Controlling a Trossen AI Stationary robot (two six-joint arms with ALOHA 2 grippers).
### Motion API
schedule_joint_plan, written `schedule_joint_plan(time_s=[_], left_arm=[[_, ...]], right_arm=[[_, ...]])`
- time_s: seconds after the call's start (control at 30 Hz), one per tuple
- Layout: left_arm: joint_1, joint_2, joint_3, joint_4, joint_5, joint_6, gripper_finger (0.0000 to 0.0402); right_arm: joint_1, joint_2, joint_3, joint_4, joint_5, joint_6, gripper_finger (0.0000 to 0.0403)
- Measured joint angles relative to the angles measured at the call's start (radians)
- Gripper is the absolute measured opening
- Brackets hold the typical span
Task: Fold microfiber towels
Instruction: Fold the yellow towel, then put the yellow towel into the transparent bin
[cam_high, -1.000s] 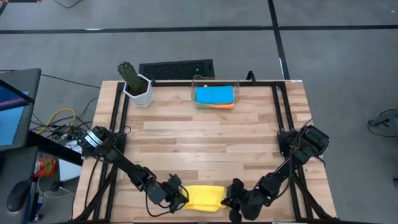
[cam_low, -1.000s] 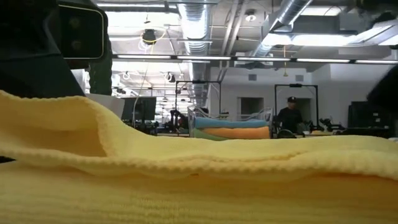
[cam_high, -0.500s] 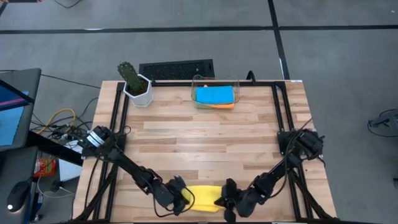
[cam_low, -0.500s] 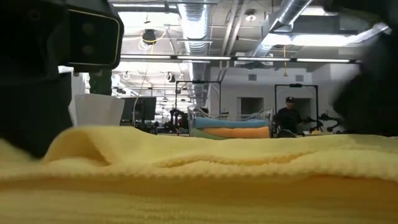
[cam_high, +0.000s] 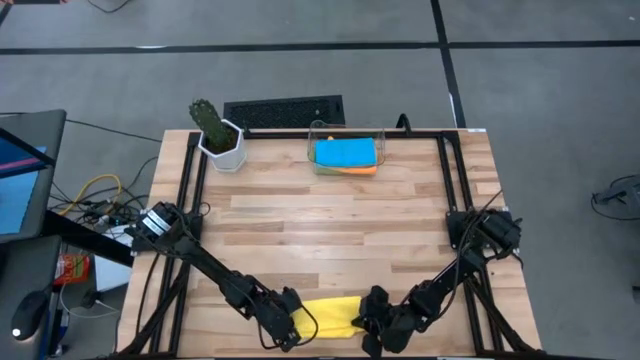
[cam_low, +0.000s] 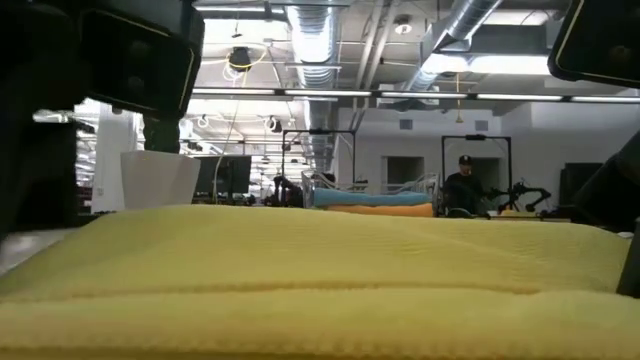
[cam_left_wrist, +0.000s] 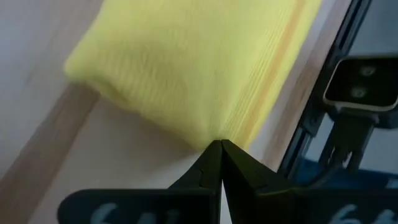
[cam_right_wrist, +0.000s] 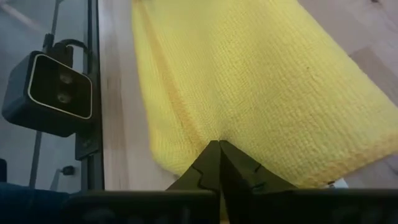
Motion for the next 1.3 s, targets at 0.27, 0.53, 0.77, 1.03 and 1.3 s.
schedule_joint_plan(time_s=[0.27, 0.53, 0.77, 1.03, 1.3], left_arm=[[-0.009, -0.146, 0.058, -0.247, -0.120, 0.039, 0.0000], [-0.039, -0.110, 0.027, -0.237, -0.460, 0.025, 0.0000], [-0.034, 0.008, 0.024, -0.174, -0.397, 0.017, 0.0000], [-0.034, 0.004, 0.025, -0.192, -0.388, -0.002, 0.0000], [-0.034, 0.005, 0.024, -0.149, -0.409, -0.025, 0.0000]], right_arm=[[0.002, 0.000, -0.003, 0.014, 0.000, -0.027, 0.0014], [0.000, 0.000, -0.004, 0.030, -0.003, -0.029, 0.0034], [0.000, -0.029, -0.005, 0.008, -0.009, -0.004, 0.0022], [0.001, -0.243, -0.008, -0.352, -0.025, 0.272, 0.0062], [-0.065, -0.416, -0.005, -0.482, -0.173, 0.393, 0.0170]])
